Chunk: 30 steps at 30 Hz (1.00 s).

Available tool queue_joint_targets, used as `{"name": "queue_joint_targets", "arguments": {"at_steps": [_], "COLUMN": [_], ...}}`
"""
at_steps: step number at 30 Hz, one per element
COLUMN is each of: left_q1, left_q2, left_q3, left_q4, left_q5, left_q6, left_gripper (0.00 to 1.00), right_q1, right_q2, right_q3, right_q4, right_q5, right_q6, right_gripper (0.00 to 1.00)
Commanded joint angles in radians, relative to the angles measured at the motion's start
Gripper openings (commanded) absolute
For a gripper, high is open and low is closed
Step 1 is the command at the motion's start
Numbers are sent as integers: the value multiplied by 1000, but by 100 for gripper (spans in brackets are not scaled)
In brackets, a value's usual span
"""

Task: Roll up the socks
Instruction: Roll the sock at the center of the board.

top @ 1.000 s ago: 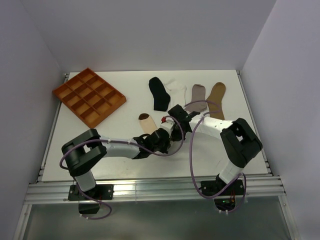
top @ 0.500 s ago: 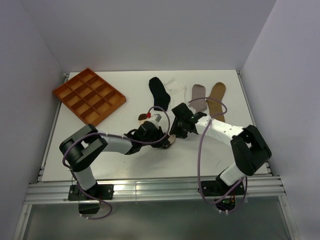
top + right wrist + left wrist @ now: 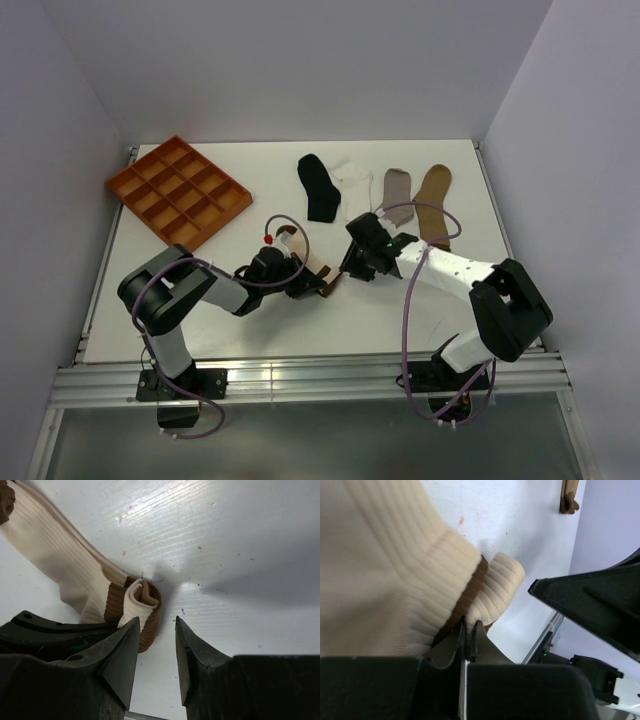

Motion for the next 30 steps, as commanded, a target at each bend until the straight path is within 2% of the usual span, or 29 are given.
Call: {"name": "queue_joint_targets", "arguments": {"at_steps": [1,14,30], "left_q1": [17,20,20], "left_q2": [47,61,58], "left_q3": [-57,-56,-61], "left_q4": [-47,-40,-32], "left_q5": [5,16,24], "left_q6": [-44,-47,-44], "left_gripper": [0,0,0], "right_q1": [16,84,93], "right_q2": [20,71,204], "right_q3": [-3,59,57], "right_q4": [44,54,98], "right_q5": [9,31,40], "right_q6": [38,64,72], "right_gripper": [42,43,42]}}
